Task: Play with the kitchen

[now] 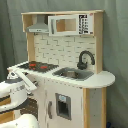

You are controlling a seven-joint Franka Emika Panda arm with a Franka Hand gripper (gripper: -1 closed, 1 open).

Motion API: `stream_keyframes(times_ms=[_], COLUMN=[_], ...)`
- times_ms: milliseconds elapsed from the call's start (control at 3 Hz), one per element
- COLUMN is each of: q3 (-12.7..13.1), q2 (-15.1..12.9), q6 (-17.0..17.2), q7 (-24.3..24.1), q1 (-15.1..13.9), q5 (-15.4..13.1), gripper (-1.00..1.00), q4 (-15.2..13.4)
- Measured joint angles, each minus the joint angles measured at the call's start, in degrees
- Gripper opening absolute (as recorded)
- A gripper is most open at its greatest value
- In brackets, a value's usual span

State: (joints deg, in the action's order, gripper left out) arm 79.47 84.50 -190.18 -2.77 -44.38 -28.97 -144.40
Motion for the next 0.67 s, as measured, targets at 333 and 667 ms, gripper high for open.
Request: stream_keyframes(times_ms=[333, 667], q3=[-2.0, -3.5], q2=[0.1, 0.8], q6=[3.5, 4.4], q7=[4.0, 8.5], q1=[0.8, 3.1], q5=[0.0, 0.0], gripper=[1.00, 1.00], q4=[1.6, 3.9])
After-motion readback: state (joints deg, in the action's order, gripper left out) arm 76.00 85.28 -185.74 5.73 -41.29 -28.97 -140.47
